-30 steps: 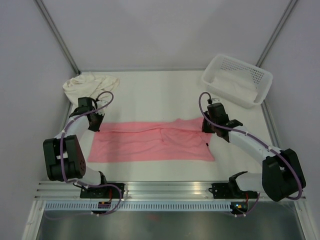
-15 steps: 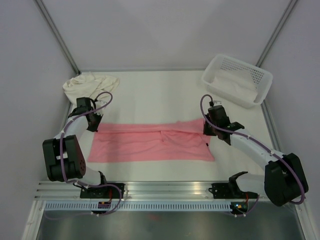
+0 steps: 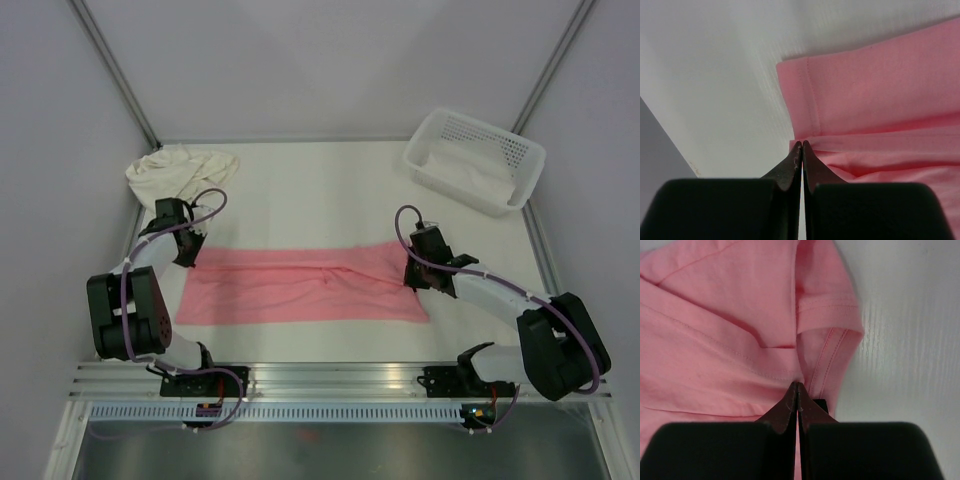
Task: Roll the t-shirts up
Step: Fold the tshirt
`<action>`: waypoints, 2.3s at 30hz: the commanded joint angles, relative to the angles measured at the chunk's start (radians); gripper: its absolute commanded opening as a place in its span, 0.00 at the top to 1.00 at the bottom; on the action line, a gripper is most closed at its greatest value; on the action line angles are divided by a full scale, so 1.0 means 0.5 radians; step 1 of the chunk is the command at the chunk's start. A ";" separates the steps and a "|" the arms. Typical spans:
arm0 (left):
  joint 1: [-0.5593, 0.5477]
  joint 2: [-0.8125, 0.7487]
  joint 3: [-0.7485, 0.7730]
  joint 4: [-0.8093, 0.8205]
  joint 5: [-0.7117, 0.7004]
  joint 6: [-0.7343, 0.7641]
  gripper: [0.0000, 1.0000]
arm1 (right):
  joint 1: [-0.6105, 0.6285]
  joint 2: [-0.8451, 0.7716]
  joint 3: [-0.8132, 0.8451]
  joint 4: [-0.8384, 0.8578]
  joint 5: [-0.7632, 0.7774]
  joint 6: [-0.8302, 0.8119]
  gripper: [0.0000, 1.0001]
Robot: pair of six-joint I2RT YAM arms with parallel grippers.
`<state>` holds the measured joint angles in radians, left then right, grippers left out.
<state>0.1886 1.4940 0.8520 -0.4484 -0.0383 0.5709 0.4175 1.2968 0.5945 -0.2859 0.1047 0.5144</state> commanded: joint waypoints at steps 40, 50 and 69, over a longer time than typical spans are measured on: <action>0.012 -0.301 -0.026 -0.027 0.138 0.132 0.34 | 0.229 0.201 0.681 0.019 0.187 -0.338 0.54; 0.009 -0.117 -0.106 0.071 -0.055 -0.046 0.35 | 0.352 1.047 1.201 0.151 -0.154 -0.437 0.47; 0.012 -0.006 -0.093 0.124 -0.117 -0.080 0.36 | 0.380 1.024 1.032 0.244 -0.243 -0.280 0.87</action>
<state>0.1944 1.4918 0.7990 -0.4129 -0.0814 0.5568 0.5987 1.8515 1.1259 -0.1932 -0.0113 0.3527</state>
